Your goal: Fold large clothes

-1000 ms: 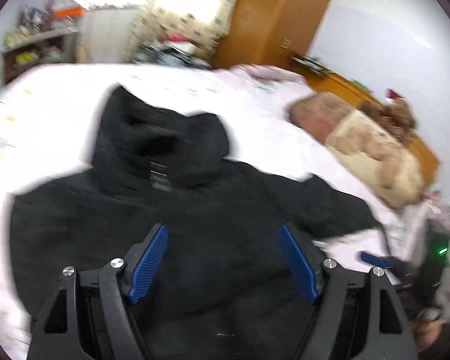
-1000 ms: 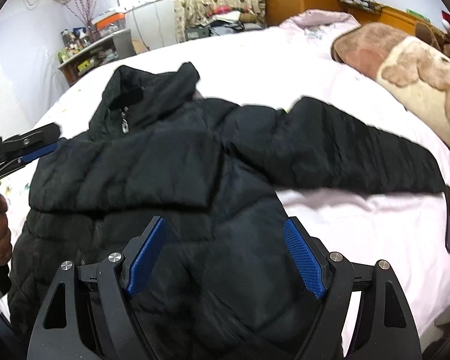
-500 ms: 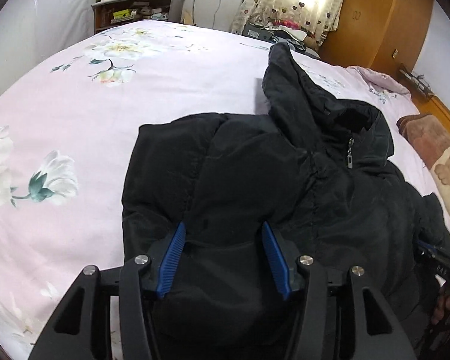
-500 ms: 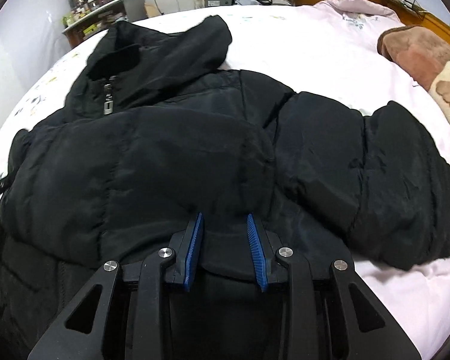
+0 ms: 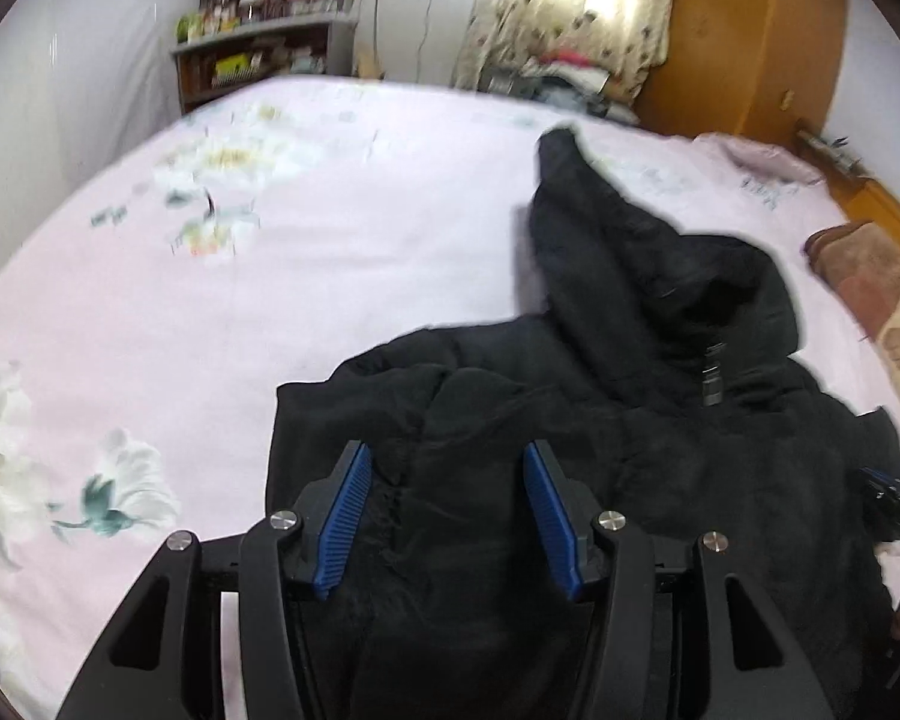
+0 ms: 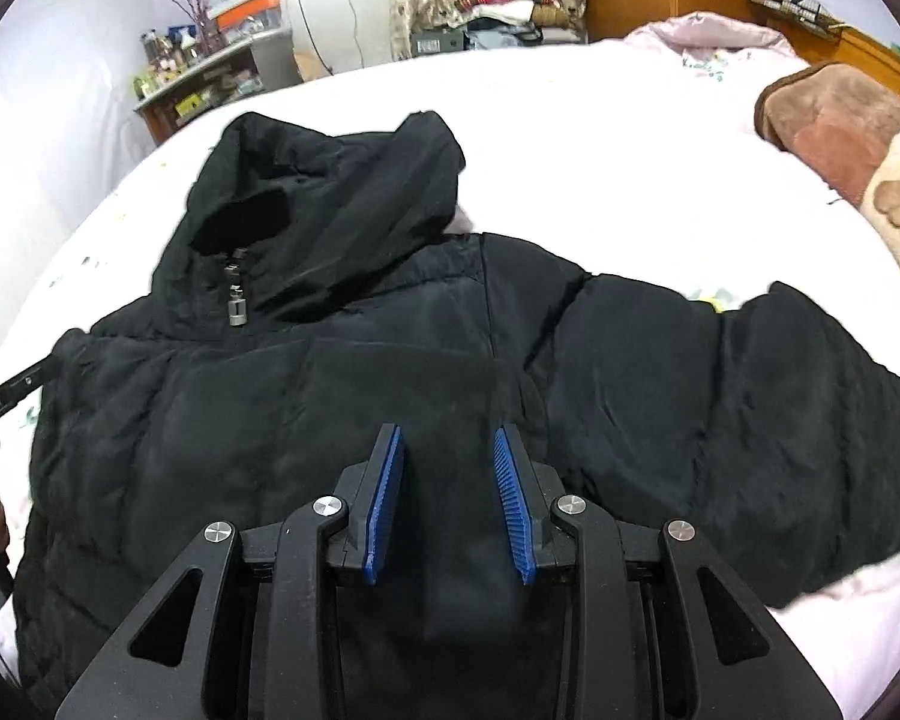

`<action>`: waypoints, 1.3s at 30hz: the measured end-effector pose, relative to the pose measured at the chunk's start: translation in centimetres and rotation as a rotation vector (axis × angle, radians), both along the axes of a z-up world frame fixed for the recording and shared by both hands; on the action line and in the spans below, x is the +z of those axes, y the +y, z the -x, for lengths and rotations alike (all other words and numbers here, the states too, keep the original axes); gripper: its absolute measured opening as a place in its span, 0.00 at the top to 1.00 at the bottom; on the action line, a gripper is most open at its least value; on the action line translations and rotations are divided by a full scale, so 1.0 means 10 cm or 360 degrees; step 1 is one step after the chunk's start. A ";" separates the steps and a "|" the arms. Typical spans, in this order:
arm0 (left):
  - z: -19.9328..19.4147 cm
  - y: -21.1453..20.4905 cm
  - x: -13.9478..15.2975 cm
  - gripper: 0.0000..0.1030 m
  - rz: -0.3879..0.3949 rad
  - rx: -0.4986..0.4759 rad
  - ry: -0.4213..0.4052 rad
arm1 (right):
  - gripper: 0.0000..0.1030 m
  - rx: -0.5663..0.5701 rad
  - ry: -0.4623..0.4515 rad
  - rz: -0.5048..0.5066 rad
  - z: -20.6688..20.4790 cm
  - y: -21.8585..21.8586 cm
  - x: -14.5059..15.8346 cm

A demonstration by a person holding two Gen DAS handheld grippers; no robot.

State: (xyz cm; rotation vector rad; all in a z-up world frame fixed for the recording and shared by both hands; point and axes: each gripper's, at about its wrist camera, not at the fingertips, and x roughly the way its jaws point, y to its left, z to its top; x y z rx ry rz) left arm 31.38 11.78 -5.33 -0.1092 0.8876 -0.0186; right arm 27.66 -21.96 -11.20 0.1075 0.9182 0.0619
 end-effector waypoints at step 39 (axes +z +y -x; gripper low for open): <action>1.14 -0.90 0.54 0.45 0.0002 -0.0265 -0.0127 | 0.43 -0.0807 -0.0012 -0.0327 1.46 -2.27 -0.12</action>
